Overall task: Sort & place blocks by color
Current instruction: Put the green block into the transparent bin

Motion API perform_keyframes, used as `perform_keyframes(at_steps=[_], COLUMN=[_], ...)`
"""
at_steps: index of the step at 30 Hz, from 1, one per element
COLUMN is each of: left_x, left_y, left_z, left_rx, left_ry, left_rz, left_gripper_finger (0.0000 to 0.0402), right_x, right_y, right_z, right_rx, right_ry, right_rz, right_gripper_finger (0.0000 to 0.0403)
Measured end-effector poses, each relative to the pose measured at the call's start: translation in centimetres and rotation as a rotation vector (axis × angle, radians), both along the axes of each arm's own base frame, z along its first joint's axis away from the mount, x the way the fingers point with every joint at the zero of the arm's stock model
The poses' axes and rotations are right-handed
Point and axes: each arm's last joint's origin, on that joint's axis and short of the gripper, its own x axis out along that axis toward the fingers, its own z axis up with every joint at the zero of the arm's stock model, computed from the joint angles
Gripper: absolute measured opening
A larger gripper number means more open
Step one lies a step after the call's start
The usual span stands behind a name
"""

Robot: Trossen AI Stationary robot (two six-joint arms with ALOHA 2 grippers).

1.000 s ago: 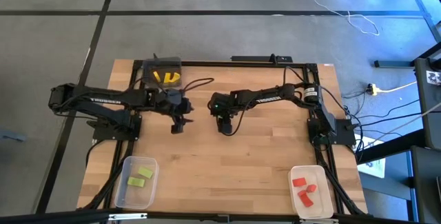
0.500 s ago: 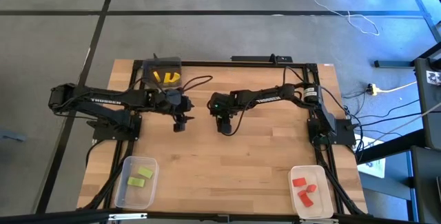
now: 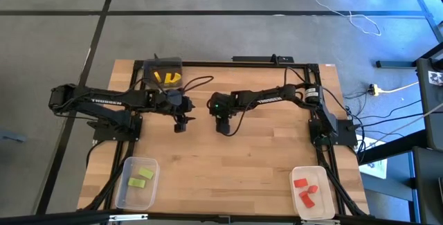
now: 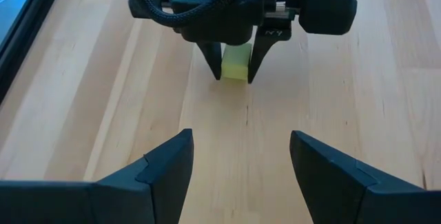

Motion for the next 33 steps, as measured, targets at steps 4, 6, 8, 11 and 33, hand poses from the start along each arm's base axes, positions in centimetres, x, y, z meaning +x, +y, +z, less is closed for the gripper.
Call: perform_keyframes(at_steps=[4, 6, 8, 11, 33], left_x=[0.0, 0.0, 0.0, 0.0, 0.0], left_y=[0.0, 0.0, 0.0, 0.0, 0.0], left_z=[0.0, 0.0, 0.0, 0.0, 0.0], left_rx=[0.000, 0.000, 0.000, 0.000, 0.000], left_ry=[0.000, 0.000, 0.000, 0.001, 0.002], left_rz=[0.000, 0.000, 0.000, 0.000, -0.001], left_gripper_finger=[0.0232, 0.0232, 0.0232, 0.0232, 0.0231], right_x=[0.1, 0.1, 0.1, 0.1, 0.1], right_y=[0.0, 0.0, 0.0, 0.0, 0.1], right_z=[0.0, 0.0, 0.0, 0.0, 1.1], right_rx=[0.000, 0.001, 0.000, -0.002, -0.032], right_ry=[-0.006, -0.007, -0.007, -0.007, 0.044], right_rz=[-0.002, -0.004, -0.002, 0.002, 0.077], right_gripper_finger=[0.0170, 0.0170, 0.0166, 0.0144, 0.0287])
